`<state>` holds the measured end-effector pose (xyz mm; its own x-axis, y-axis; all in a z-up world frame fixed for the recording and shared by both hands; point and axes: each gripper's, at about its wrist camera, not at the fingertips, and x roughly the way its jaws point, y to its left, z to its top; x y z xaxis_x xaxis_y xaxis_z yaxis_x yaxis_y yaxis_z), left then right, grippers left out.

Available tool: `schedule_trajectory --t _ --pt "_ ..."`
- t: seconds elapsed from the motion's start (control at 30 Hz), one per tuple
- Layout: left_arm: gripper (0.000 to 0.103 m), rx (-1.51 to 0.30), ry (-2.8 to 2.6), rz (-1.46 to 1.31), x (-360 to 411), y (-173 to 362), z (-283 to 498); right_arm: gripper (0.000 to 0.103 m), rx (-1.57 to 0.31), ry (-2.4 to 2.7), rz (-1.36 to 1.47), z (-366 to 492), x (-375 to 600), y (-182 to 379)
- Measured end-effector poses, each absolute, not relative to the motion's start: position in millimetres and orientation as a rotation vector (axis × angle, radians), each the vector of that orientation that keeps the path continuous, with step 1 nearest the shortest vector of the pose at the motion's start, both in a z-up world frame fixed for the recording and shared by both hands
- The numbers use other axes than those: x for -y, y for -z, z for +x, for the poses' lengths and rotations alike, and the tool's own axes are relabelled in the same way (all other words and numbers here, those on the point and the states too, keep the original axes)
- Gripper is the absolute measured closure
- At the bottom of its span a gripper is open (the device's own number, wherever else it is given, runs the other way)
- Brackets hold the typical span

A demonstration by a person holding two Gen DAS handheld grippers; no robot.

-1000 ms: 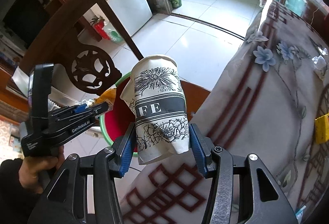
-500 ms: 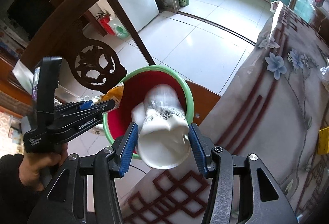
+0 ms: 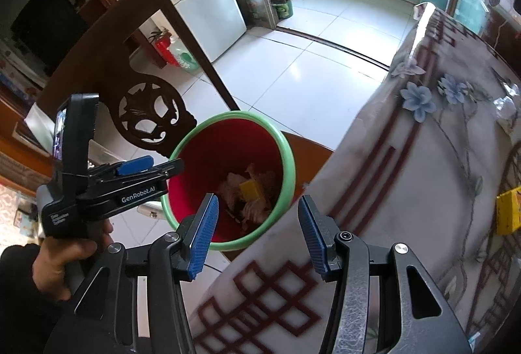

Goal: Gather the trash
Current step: 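Swing both open grippers back over the table toward the remaining trash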

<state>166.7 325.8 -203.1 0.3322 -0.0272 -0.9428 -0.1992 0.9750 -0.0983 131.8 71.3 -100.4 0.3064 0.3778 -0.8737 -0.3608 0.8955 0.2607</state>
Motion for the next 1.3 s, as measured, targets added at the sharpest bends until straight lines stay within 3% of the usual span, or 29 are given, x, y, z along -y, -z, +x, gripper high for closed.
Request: schedule_trajectory --t 0.57,0.67,0.87,1.1,1.3 --pt "0.045 -1.164 -0.021 -0.144 -231.3 160.3 129.4 0.050 -1.115 -0.371 0.055 74.7 31.1 83.9" --pt "0.045 -1.151 0.026 -0.120 -195.2 151.6 122.0 0.047 -1.101 -0.303 0.072 58.8 71.3 80.0" --pt "0.045 -1.148 0.152 -0.090 -111.9 135.5 97.8 0.024 -1.059 -0.044 0.079 29.1 184.8 71.3" --pt "0.045 -1.187 0.341 -0.048 4.7 126.2 62.1 0.021 -1.095 0.279 0.192 -6.0 328.7 85.5" --pt "0.045 -1.255 0.498 0.003 94.4 134.4 29.7 0.021 -1.172 0.328 0.294 -21.1 384.7 121.1"
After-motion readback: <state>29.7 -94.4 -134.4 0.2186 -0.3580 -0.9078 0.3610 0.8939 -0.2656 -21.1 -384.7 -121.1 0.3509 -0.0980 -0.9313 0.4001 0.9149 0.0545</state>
